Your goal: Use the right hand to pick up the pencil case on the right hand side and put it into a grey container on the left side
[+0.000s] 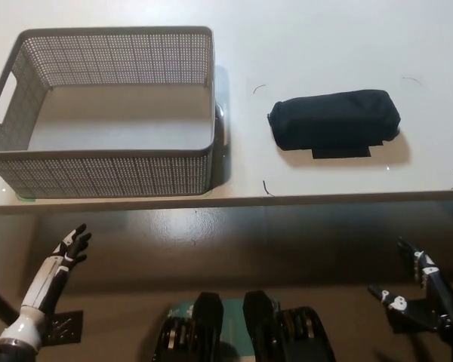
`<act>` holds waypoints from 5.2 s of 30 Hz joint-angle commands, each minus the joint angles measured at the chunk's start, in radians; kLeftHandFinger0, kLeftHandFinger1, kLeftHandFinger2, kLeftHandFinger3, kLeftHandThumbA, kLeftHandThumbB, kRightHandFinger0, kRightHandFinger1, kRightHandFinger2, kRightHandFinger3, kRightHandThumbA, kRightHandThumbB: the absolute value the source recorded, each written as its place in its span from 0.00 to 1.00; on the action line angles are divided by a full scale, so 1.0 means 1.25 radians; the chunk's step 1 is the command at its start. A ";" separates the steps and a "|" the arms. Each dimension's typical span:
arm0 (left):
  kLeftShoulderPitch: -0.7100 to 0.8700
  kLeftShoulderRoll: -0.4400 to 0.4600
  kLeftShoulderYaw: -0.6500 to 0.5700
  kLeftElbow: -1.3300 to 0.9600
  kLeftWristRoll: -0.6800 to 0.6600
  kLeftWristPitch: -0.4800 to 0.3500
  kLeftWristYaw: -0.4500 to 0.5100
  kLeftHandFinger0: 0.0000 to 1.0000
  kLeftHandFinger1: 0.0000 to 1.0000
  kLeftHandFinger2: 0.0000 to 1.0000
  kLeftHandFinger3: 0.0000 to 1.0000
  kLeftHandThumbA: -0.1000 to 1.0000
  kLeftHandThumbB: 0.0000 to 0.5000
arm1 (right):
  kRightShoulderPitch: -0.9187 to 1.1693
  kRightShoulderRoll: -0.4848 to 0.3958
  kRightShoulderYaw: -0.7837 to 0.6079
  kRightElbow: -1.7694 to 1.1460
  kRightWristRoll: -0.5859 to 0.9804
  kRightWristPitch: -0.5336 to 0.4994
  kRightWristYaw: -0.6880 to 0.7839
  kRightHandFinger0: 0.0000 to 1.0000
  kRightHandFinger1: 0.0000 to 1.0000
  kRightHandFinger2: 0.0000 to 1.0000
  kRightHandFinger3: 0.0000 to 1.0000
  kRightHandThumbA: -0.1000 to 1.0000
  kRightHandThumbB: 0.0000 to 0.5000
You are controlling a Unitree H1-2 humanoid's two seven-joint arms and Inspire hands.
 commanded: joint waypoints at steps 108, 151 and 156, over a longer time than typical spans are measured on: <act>0.060 0.065 -0.089 -0.082 0.113 -0.058 -0.059 1.00 1.00 1.00 1.00 1.00 0.66 | -0.975 0.032 0.480 0.749 -0.532 0.199 0.155 1.00 1.00 1.00 1.00 0.85 1.00; 0.033 0.072 -0.090 -0.056 0.106 -0.108 -0.062 1.00 1.00 1.00 1.00 1.00 0.61 | -0.866 0.047 0.422 0.823 -0.501 0.000 -0.438 0.00 0.09 0.67 0.40 0.00 0.23; 0.034 0.076 -0.090 -0.053 0.102 -0.113 -0.066 1.00 1.00 1.00 1.00 1.00 0.59 | -0.889 0.027 0.405 0.796 -0.504 -0.026 -0.465 0.00 0.16 0.60 0.50 0.00 0.29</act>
